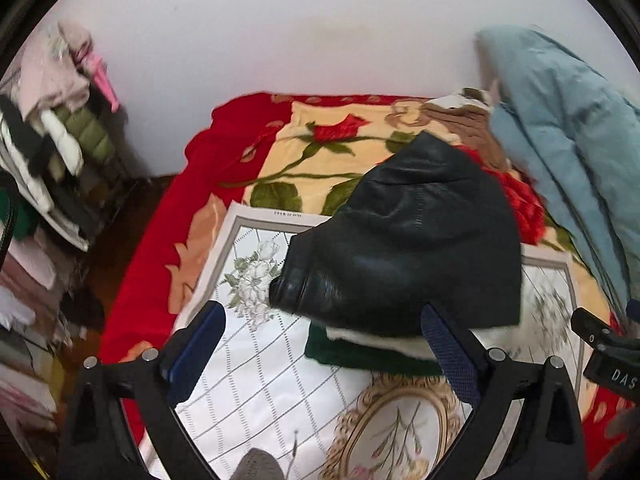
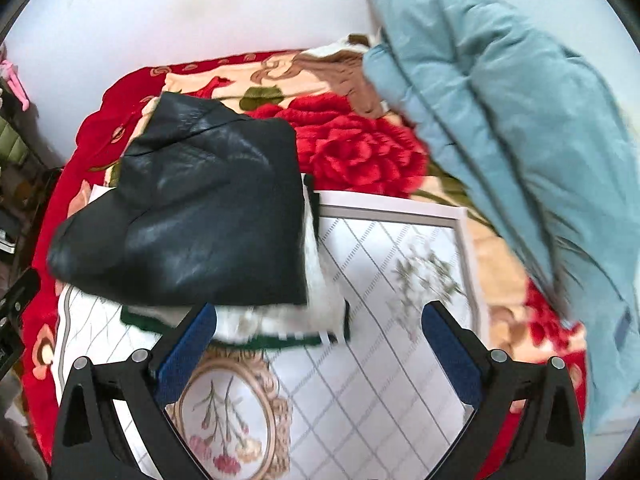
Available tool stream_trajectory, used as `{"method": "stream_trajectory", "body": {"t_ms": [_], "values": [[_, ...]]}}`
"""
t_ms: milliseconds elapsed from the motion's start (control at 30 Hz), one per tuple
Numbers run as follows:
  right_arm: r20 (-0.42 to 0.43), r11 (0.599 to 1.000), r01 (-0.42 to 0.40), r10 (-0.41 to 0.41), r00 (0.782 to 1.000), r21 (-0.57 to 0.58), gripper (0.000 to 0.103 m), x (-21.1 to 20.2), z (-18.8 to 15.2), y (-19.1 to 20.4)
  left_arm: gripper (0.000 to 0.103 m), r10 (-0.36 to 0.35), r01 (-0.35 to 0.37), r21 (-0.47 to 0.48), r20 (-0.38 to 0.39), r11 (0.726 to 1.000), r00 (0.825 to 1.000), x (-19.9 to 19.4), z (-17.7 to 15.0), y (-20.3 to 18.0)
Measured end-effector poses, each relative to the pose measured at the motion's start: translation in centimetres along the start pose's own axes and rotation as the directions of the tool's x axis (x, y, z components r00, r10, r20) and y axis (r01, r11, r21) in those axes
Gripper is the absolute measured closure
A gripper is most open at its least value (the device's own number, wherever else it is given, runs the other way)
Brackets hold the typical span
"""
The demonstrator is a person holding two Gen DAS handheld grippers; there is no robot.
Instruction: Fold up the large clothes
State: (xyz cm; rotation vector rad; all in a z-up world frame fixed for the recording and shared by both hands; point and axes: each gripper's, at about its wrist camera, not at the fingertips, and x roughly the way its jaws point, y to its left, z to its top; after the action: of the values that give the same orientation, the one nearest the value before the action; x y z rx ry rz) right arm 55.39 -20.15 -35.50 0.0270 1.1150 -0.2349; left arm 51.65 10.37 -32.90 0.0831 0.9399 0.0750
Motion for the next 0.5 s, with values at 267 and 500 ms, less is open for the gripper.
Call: {"method": "stream_trajectory", "body": {"t_ms": [267, 500], "values": [[0.102, 0.996, 0.085, -0.089, 0.991, 0.037, 0.0, -15.4, -5.1, -0.7, 0.003, -0.086, 0.086, 0.012, 0.013, 0.996, 0.996, -11.0, -1.3, 1.0], [0.181, 0.995, 0.09, -0.096, 0.979, 0.045, 0.0, -28.6, -9.2, -1.8, 0.003, -0.104, 0.104, -0.005, 0.072, 0.995, 0.992, -22.0, -2.9, 2.1]]}}
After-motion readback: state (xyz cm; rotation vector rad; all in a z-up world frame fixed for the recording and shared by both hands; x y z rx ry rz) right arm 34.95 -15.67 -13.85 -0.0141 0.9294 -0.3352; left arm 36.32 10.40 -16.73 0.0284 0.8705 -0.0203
